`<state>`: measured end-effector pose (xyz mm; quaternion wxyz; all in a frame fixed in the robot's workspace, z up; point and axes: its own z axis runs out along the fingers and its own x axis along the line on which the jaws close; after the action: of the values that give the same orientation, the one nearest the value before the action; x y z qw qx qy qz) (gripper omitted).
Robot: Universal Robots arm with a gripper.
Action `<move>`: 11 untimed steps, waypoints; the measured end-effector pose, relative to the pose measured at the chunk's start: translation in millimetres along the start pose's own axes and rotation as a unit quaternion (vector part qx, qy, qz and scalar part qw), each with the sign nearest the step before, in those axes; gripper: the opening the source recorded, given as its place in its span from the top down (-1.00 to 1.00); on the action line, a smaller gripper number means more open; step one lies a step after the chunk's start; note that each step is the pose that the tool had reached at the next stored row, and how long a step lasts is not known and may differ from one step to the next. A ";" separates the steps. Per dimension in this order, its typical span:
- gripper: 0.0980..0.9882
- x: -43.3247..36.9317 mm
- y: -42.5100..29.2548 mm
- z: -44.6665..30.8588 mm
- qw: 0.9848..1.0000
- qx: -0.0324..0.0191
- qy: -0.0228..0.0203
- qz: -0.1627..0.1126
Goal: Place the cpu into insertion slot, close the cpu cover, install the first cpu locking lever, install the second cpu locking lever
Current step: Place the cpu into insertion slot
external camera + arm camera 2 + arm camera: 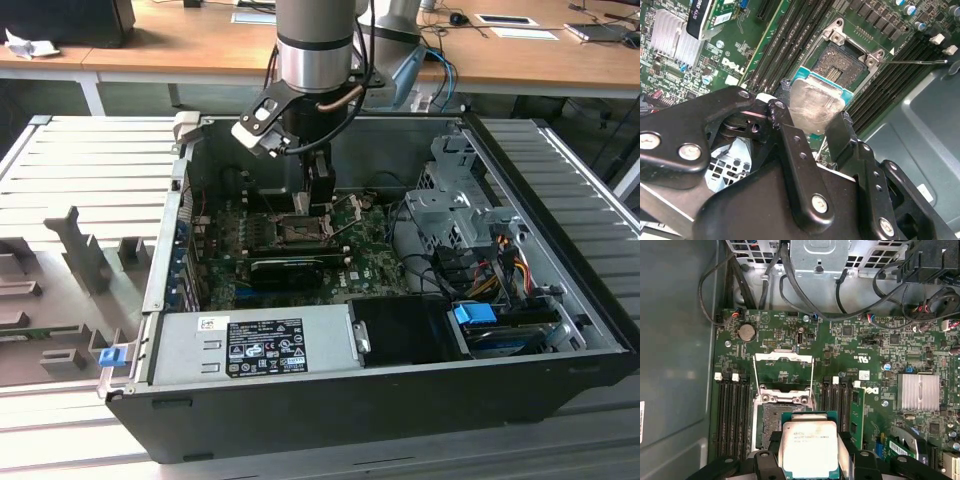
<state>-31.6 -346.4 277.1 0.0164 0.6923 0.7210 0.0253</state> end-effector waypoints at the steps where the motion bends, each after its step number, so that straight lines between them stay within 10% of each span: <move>1: 0.04 0.0 0.0 0.9 1.000 0.000 0.000 0.001; 11: 0.04 0.0 -0.4 7.1 1.000 0.000 -0.001 0.006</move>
<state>-31.6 -346.4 270.0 0.0166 0.6964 0.7170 0.0250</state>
